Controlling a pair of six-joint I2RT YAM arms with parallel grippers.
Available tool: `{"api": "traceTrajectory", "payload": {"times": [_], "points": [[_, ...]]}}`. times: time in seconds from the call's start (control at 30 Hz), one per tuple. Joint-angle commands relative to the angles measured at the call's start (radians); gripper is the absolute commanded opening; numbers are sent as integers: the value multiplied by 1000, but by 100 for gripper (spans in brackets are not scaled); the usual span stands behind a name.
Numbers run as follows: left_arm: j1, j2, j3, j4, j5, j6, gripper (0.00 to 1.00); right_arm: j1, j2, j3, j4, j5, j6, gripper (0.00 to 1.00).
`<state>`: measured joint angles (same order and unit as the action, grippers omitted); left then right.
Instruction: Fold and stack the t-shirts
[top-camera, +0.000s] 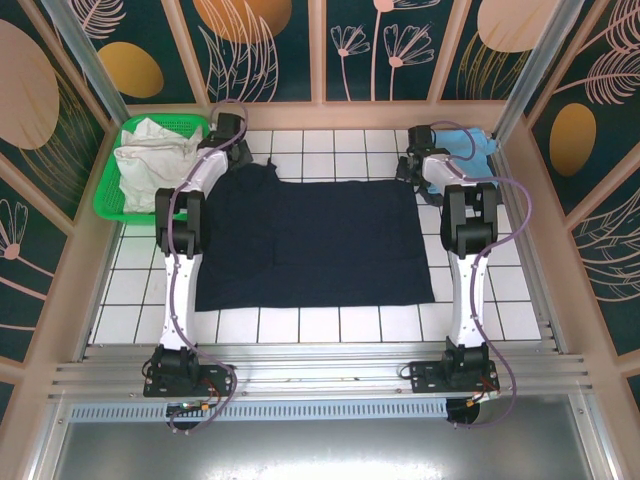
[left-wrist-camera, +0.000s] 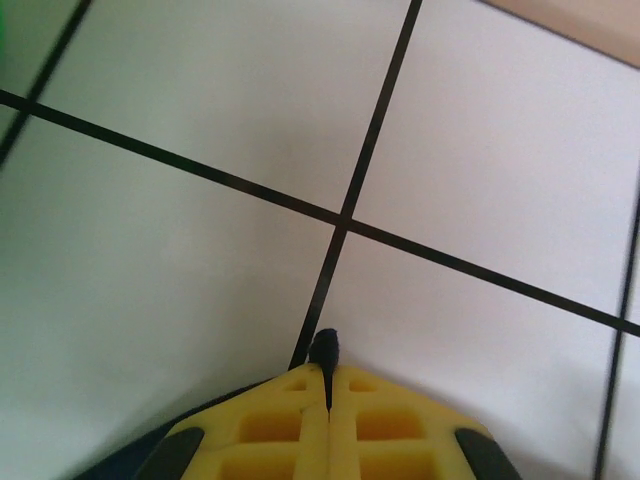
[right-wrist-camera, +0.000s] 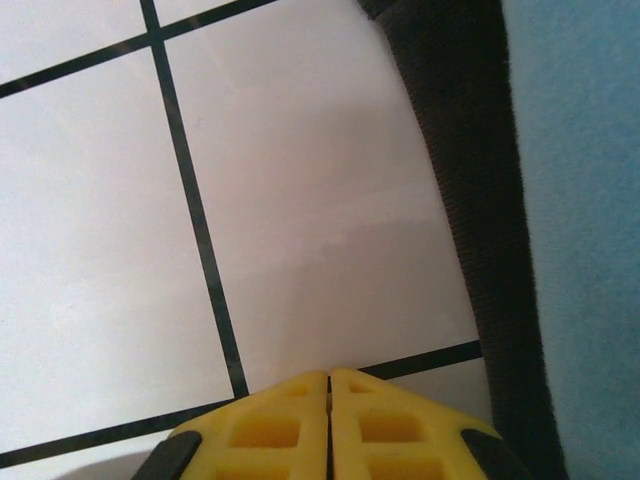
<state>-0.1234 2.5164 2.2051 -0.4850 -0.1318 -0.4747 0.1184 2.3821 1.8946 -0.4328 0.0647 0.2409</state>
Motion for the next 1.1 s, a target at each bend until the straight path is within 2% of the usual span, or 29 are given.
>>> {"api": "traceTrajectory", "payload": {"times": [0.0, 0.1, 0.3, 0.6, 0.77, 0.87, 0.97, 1.07], "points": [[6, -143, -46, 3, 6, 25, 0, 7, -50, -44, -5, -39, -7, 4], [5, -208, -112, 17, 34, 27, 0, 9, -88, -81, 16, -45, -9, 0], [5, -359, -278, 52, 96, 36, 0, 17, -179, -153, 19, -72, -18, 0], [6, -695, -707, 180, 154, 44, 0, 18, -437, -482, 125, -101, -6, 0], [5, -873, -909, 228, 158, 39, 0, 8, -560, -649, 193, -132, -18, 0], [5, -956, -1016, 231, 118, 44, 0, -22, -631, -740, 254, -189, -26, 0], [5, -1029, -1113, 225, 92, 30, 0, -46, -663, -773, 246, -247, -39, 0], [5, -1100, -1216, 245, 83, 3, 0, -45, -693, -814, 238, -254, -58, 0]]}}
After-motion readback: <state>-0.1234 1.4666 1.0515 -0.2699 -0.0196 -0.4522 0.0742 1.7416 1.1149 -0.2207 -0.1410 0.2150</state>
